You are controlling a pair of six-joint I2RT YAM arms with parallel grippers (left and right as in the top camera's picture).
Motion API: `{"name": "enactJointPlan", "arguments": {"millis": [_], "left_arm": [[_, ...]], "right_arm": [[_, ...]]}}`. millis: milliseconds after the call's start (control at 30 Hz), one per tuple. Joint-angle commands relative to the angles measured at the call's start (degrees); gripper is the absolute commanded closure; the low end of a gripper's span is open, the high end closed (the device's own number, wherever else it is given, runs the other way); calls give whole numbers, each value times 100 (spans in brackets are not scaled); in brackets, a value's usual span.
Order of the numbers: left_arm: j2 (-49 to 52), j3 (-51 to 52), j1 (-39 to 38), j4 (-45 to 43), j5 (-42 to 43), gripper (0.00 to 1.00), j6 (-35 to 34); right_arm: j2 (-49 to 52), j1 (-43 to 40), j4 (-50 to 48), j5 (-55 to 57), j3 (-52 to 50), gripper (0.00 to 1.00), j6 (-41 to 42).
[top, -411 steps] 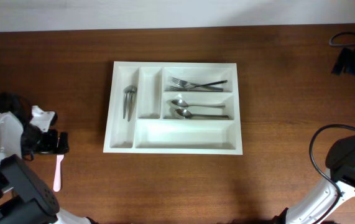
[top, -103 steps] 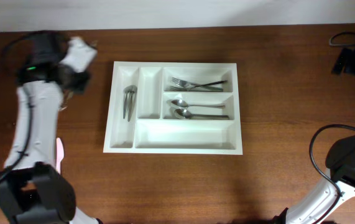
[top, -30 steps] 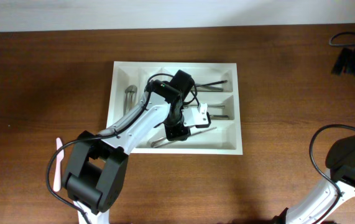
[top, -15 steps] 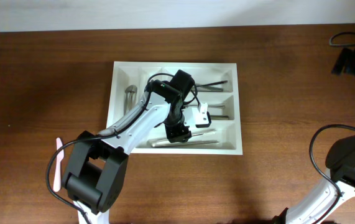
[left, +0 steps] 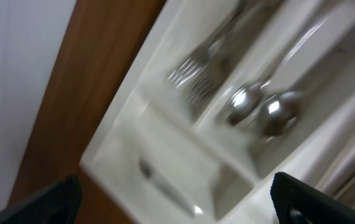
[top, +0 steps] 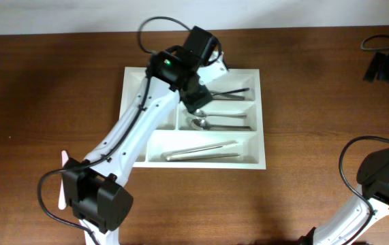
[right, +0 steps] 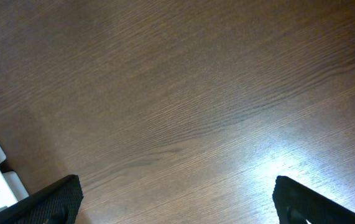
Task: Pack container
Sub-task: 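Move the left gripper back over the pink plastic knife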
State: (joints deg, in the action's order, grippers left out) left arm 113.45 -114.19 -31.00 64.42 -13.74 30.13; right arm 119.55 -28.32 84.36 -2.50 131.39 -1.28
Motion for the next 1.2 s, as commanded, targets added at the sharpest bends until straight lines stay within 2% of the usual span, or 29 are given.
{"name": "enactJointPlan", "arguments": {"millis": [0, 233, 533, 767, 900, 1167], "left_arm": [[-203, -98, 304, 363, -872, 1, -1165], [-636, -98, 1147, 1152, -892, 1, -2361], [-1445, -98, 2575, 1650, -81, 1, -2457], [-1685, 50, 3473, 2164, 68, 1, -2457], [-1827, 721, 4065, 2022, 315, 1, -2586], [-2608, 3211, 4848, 579, 387, 1, -2754]], "right_arm": [[-17, -22, -2, -9, -4, 1, 50], [-17, -22, -2, -9, -4, 1, 50], [-17, -22, -2, -9, -4, 1, 50], [-17, -20, -2, -9, -4, 1, 50], [-17, -20, -2, -9, -4, 1, 50], [-17, -22, -2, -9, -4, 1, 50]]}}
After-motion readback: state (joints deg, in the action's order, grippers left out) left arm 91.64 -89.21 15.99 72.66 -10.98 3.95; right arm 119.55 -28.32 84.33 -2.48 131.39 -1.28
